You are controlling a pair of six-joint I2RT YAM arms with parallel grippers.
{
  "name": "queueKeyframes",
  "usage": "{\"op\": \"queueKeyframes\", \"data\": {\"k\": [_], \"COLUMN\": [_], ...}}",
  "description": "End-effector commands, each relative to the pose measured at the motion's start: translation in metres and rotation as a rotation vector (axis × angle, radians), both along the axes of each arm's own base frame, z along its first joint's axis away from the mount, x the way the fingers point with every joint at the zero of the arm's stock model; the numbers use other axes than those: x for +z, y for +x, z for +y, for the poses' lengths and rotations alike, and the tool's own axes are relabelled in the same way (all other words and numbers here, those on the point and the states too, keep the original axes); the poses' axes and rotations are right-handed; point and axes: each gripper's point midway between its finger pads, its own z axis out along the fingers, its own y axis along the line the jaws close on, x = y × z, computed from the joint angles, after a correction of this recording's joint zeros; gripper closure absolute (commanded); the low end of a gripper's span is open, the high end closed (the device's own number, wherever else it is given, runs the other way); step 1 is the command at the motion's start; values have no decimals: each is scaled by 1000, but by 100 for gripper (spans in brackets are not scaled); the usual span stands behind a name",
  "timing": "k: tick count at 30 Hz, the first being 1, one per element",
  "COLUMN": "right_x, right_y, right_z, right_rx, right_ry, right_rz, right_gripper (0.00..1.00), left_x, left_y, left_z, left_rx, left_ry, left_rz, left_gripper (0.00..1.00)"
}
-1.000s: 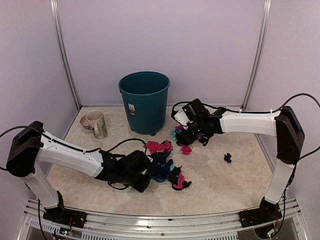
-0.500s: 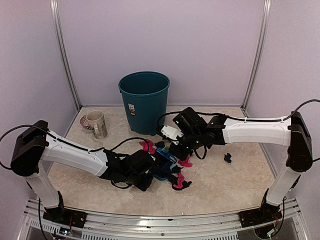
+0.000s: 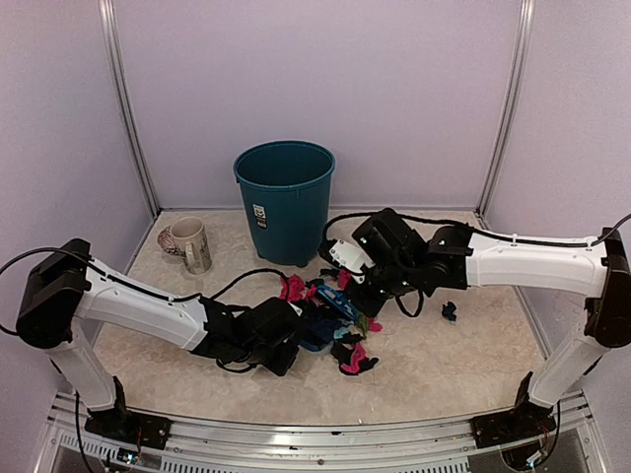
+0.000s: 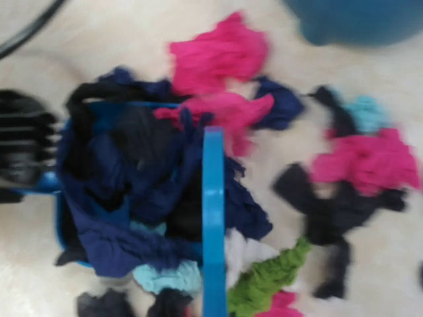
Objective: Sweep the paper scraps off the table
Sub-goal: Sweep the paper scraps into the dustpan, then dump the paper scraps into the trash bin.
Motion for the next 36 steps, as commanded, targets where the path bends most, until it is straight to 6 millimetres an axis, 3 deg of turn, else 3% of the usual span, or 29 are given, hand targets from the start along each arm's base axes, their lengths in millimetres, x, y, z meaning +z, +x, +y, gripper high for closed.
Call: {"op": "queueKeyframes", "data": {"k": [1,8,14,21,26,36], "right_x": [28,54,61,53,40,39], "right_y": [11,20,18,22,24,23], "right_z": [-26,-57,-74,-102,-119,-120], "right_rx": [-146,-288,-342,-439,-478,-472], "right_ry": [5,31,57,65,92,146], "right_rz": [-95,-182,-204,-197,-167,-159], "right_gripper": [100,100,100,100,100,100], "left_x": [15,42,67,107,150,225], "left_y": [3,4,5,3,1,4], "left_z": [9,12,17,16,15,16], "left_rx": [16,29,42,37,29,-6], "left_ry": [-1,-38,-58,-84,-130,-182], "left_rz": [-75,-136,-173,-199,-223,-273], "left_gripper": [100,100,100,100,100,100]}}
